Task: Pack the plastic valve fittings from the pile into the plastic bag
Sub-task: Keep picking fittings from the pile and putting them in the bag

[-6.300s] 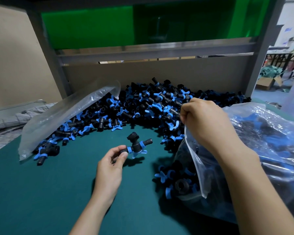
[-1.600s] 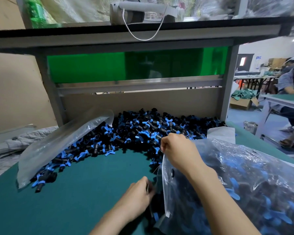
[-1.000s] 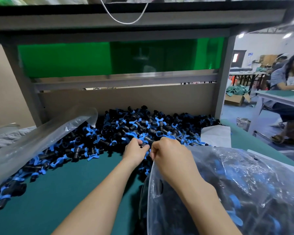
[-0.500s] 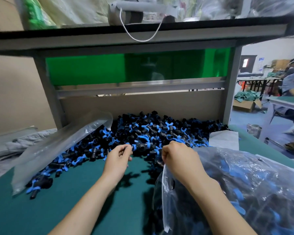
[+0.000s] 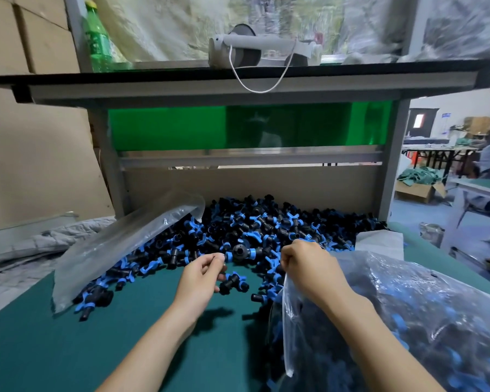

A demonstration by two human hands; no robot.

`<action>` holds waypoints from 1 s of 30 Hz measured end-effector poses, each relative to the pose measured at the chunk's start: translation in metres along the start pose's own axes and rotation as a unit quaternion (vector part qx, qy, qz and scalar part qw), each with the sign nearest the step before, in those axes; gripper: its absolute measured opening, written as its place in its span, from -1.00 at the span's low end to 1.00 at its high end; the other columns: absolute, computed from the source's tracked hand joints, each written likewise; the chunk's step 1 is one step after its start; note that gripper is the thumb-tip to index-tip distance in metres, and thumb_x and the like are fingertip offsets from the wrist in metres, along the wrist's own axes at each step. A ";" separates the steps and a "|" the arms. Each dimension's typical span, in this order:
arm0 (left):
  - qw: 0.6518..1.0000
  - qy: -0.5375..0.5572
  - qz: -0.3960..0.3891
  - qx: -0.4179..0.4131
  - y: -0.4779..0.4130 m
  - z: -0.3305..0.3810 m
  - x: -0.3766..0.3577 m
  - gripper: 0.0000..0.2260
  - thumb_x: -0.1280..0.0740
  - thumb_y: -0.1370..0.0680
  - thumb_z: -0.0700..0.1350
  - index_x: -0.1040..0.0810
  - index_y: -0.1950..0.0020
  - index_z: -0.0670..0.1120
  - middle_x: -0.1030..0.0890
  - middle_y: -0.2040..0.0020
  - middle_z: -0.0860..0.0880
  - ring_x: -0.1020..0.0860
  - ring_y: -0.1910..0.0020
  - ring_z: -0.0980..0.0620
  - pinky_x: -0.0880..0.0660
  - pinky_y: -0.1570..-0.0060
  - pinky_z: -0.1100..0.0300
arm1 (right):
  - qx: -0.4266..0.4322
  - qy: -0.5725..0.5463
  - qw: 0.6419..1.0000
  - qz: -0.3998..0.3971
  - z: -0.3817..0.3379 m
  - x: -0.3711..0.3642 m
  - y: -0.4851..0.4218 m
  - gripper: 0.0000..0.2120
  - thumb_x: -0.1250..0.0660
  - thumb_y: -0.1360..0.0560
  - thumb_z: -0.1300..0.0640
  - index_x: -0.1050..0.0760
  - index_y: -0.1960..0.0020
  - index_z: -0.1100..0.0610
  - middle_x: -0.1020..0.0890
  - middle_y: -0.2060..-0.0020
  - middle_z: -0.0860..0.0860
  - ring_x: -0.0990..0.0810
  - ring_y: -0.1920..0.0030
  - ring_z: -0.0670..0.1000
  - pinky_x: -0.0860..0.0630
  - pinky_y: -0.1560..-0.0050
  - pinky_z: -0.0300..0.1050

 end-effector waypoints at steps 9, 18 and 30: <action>0.965 0.195 0.030 0.170 0.015 -0.029 -0.008 -0.79 -0.27 -0.62 0.03 -0.47 0.12 -0.08 -0.45 0.38 0.03 -0.40 0.43 0.08 -0.30 0.48 0.23 | -0.001 -0.022 1.000 0.008 -0.001 0.003 0.002 -0.70 -0.12 -0.38 0.34 -0.36 0.42 0.00 -0.54 0.31 -0.07 -0.52 0.25 -0.03 -0.38 0.34 -0.13; 0.948 0.247 0.028 0.198 0.019 -0.040 -0.011 -0.79 -0.30 -0.62 0.02 -0.51 0.11 -0.10 -0.54 0.38 0.03 -0.45 0.41 0.10 -0.36 0.52 0.26 | -0.005 -0.029 1.000 0.002 -0.001 0.004 0.003 -0.71 -0.10 -0.38 0.34 -0.39 0.39 0.03 -0.56 0.30 -0.03 -0.54 0.24 0.01 -0.48 0.30 -0.02; 0.986 0.133 0.006 0.102 0.021 -0.023 -0.005 -0.82 -0.29 -0.63 -0.05 -0.58 -0.19 -0.07 -0.62 -0.07 -0.05 -0.56 0.01 0.03 -0.51 0.27 0.21 | 0.003 -0.031 1.000 -0.002 -0.003 0.004 0.004 -0.70 -0.11 -0.40 0.33 -0.38 0.39 0.02 -0.56 0.28 -0.05 -0.54 0.20 0.01 -0.46 0.27 -0.05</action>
Point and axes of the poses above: each hand's wrist, its own y-axis away from the middle knuckle, its own x-axis out of the back of the hand, z = x × y, the point moved 9 cm from there along -y, towards the middle knuckle
